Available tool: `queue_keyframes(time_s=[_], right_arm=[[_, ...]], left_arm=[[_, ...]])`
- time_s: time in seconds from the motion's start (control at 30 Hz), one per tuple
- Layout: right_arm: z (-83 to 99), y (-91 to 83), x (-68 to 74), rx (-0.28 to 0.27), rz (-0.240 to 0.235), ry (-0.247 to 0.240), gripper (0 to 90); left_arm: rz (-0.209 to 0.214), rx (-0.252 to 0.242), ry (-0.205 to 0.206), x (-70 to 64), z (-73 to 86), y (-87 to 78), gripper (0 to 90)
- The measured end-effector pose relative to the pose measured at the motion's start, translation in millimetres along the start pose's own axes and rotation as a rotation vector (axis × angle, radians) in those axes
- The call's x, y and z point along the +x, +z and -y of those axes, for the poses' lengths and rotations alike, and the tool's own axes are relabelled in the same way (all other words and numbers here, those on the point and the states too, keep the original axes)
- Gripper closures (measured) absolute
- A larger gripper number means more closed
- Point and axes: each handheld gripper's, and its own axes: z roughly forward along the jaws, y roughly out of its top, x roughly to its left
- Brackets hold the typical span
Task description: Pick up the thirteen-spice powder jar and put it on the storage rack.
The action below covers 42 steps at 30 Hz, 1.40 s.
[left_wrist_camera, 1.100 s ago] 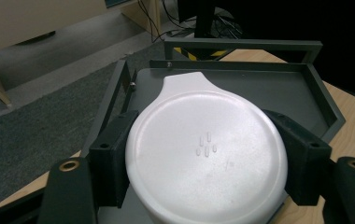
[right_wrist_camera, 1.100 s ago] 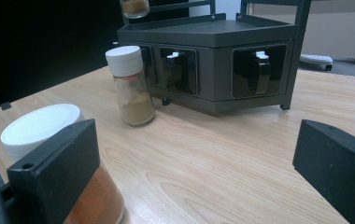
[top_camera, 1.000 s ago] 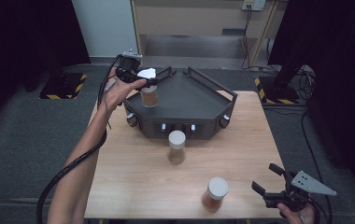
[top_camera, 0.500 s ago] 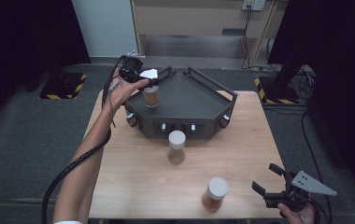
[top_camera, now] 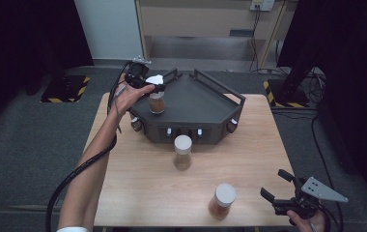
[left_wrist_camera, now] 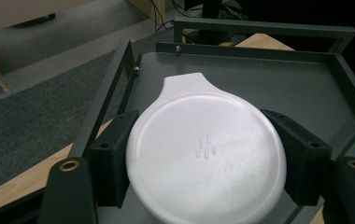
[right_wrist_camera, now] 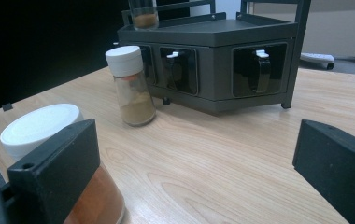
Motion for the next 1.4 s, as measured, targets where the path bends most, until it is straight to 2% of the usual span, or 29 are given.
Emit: queue_keyframes(time_s=[0.4, 0.63, 0.77, 0.83, 0.93, 1.0, 1.03, 1.4], right_arm=[[0.4, -0.4, -0.3, -0.001, 0.0, 0.005, 1.3], [0.3, -0.3, -0.3, 0.0, 0.0, 0.004, 1.3], [0.2, -0.3, -0.5, 0.0, -0.001, 0.001, 1.4], [0.3, -0.1, -0.5, 0.0, -0.002, 0.002, 1.4], [0.3, -0.3, -0.4, -0.001, -0.001, 0.004, 1.4], [0.5, -0.5, -0.3, -0.002, 0.0, 0.005, 1.3], [0.5, -0.5, -0.4, -0.002, 0.0, 0.003, 1.4], [0.1, -0.8, 0.2, -0.003, 0.0, 0.003, 1.3]], left_arm=[[0.005, -0.003, -0.012, 0.4, 3.2, 5.3, 29.7], [0.007, -0.006, -0.003, -0.8, 3.8, 5.6, 29.5], [0.011, -0.019, -0.016, 1.2, 7.1, 5.5, 29.3], [0.014, -0.029, -0.032, 1.9, 8.1, 5.3, 23.4], [0.008, -0.031, -0.034, 1.4, 7.1, 4.2, 12.4], [-0.016, -0.06, -0.034, -1.7, 9.0, 1.3, 10.2], [-0.013, -0.068, -0.045, -1.2, 9.2, 0.3, 9.4], [-0.016, -0.133, -0.041, -3.2, 7.3, -19.0, 6.2]])
